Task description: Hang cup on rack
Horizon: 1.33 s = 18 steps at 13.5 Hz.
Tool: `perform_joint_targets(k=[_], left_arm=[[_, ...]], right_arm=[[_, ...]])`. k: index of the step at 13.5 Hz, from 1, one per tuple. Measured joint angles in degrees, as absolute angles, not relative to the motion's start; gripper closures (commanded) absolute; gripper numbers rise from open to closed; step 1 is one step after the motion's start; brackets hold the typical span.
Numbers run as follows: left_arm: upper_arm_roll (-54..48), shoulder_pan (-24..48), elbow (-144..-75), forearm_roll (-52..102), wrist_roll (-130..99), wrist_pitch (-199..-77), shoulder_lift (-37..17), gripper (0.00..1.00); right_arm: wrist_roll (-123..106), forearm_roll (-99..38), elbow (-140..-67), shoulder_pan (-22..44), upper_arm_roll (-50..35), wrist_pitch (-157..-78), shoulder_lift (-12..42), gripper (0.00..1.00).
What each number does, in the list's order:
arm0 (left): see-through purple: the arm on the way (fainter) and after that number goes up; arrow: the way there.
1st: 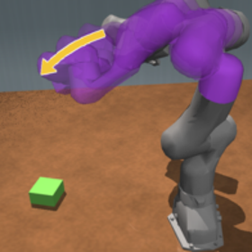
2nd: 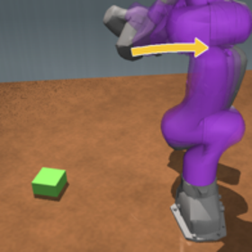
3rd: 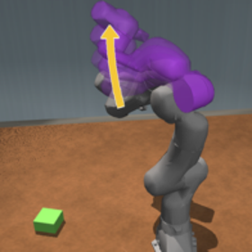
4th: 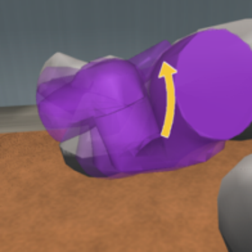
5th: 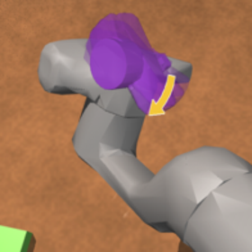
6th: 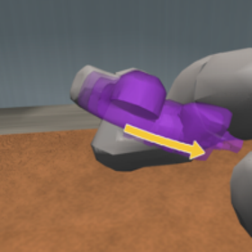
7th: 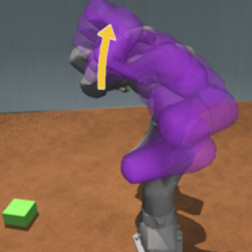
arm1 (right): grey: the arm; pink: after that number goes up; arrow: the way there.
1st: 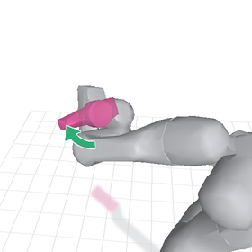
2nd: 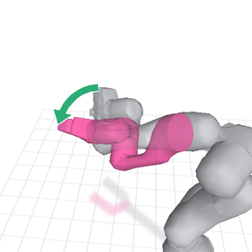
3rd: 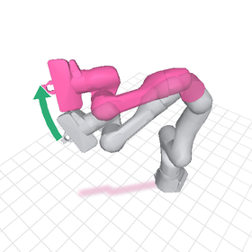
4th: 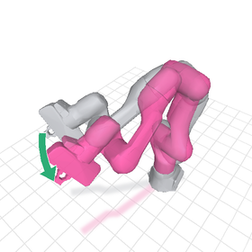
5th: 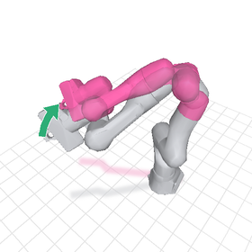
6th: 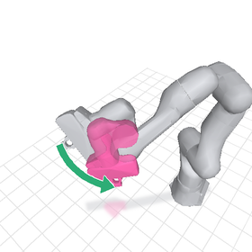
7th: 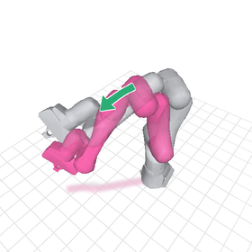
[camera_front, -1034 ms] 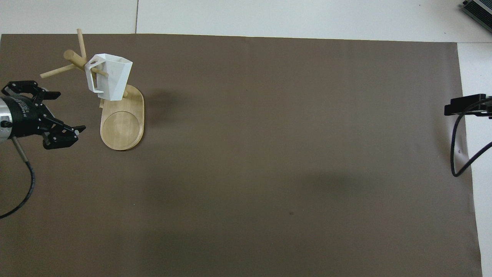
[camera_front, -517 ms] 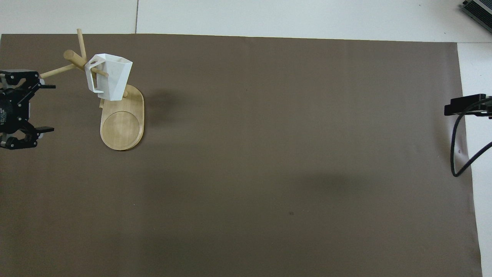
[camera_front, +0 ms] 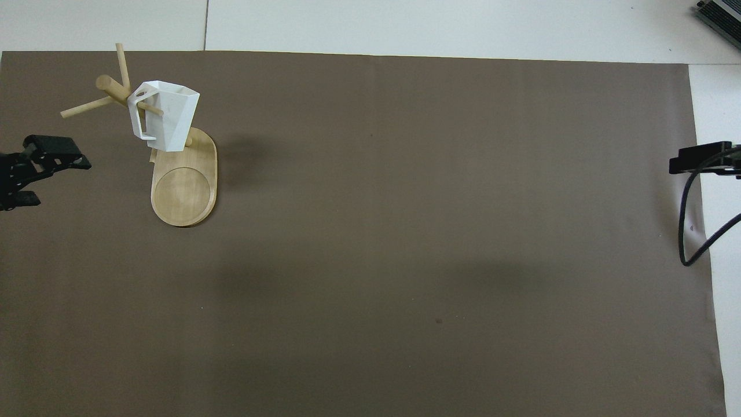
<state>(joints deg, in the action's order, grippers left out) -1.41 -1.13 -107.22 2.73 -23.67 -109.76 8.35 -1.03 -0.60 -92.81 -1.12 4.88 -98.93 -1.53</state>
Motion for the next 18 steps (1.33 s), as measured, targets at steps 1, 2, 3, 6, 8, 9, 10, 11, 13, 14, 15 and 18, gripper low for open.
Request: perform_joint_targets(k=[1,2,3,6,8,9,10,11,13,14,15,18], left_arm=[[-1.5,-1.1,-106.4,1.1,-19.8,-108.4,8.3,0.00],[-1.6,-1.1,-105.3,-0.1,-16.8,-106.6,8.3,0.00],[-1.9,-1.0,-103.9,-1.0,-14.1,-104.3,8.1,0.00],[-2.3,-1.0,-98.0,-2.0,-5.2,-96.0,6.4,0.00],[-2.3,-1.0,-94.8,-2.0,-2.3,-93.2,5.2,0.00],[-2.3,-1.0,-94.5,-2.0,-1.9,-92.7,5.0,0.00],[-2.3,-1.0,-94.5,-2.0,-1.7,-92.5,5.0,0.00],[-2.4,-1.0,-94.5,-2.0,-1.5,-92.5,5.0,0.00],[-2.7,-0.4,-94.5,-2.0,1.0,-92.4,5.0,0.00],[-2.9,0.2,-94.5,-2.0,2.1,-92.4,5.0,0.00],[-3.0,0.7,-94.5,-2.0,2.3,-92.4,5.0,0.00],[-2.9,1.2,-94.4,-1.3,1.9,-92.0,5.0,0.00]], right_arm=[[-1.0,-0.6,-92.8,-1.1,4.9,-98.9,-1.5,0.00],[-1.0,-0.6,-92.8,-1.1,4.9,-98.9,-1.5,0.00],[-1.0,-0.6,-92.8,-1.1,4.9,-98.9,-1.5,0.00],[-1.0,-0.6,-92.8,-1.1,4.9,-98.9,-1.5,0.00],[-1.0,-0.6,-92.8,-1.1,4.9,-98.9,-1.5,0.00],[-1.0,-0.6,-92.8,-1.1,4.9,-98.9,-1.5,0.00],[-1.0,-0.6,-92.8,-1.1,4.9,-98.9,-1.5,0.00],[-1.0,-0.6,-92.8,-1.1,4.9,-98.9,-1.5,0.00],[-1.0,-0.6,-92.8,-1.1,4.9,-98.9,-1.5,0.00],[-1.0,-0.6,-92.8,-1.1,4.9,-98.9,-1.5,0.00],[-1.0,-0.6,-92.8,-1.1,4.9,-98.9,-1.5,0.00],[-1.0,-0.6,-92.8,-1.1,4.9,-98.9,-1.5,0.00]])
